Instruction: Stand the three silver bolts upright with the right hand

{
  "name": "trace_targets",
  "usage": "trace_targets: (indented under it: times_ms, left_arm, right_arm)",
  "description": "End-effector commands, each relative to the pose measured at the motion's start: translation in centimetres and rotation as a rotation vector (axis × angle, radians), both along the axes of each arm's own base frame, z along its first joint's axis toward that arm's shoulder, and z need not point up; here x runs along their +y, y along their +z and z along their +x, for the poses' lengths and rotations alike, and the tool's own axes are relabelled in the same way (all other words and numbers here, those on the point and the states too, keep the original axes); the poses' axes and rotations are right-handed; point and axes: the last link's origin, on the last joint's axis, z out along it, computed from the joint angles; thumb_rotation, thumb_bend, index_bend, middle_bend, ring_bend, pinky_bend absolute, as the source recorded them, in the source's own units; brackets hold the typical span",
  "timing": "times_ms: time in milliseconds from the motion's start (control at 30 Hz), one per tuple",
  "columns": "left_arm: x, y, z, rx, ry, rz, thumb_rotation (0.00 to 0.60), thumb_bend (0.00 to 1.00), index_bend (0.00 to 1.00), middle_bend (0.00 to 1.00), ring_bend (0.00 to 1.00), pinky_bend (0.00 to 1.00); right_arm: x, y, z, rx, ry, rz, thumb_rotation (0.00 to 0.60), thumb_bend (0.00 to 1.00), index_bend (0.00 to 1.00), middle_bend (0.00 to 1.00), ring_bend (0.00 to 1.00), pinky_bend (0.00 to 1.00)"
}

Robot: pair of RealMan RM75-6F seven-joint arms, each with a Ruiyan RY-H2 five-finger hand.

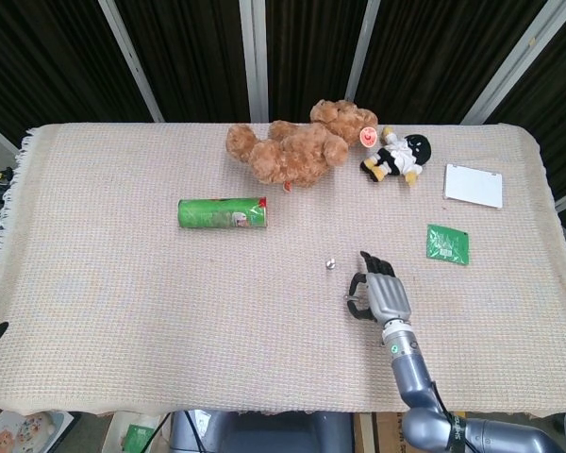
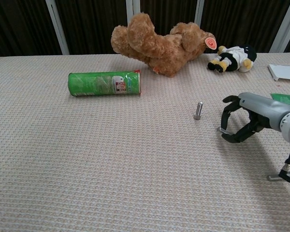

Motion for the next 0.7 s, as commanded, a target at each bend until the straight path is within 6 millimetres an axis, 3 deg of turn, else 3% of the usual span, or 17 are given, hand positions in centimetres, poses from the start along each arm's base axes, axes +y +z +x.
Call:
trace_targets:
  times_ms: [33,400,700]
  left_arm:
    - [0.0,0.0,0.0,0.0,0.0,0.001,0.6,0.24,0.09,0.06,0.0,0.14]
    - [0.0,0.0,0.0,0.0,0.001,0.0,0.6,0.24,0.09,0.06,0.0,0.14]
    - [0.0,-0.1,0.0,0.002,0.001,0.0,0.6,0.24,0.09,0.06,0.0,0.14]
  right_arm:
    - [-0.2,0.2,-0.1,-0.026,-0.017,-0.003,0.6,0.4,0.61,0.0,0.02,0.05]
    - [-0.9,0.9,-1.3,-0.227,-0.079,-0.053,0.6,0.4,0.61,0.0,0.02,0.05]
    - [-1.2,0.5,-3.4,-0.438,-0.162,-0.071,0.6,0.41,0.61,0.0,0.02,0.05]
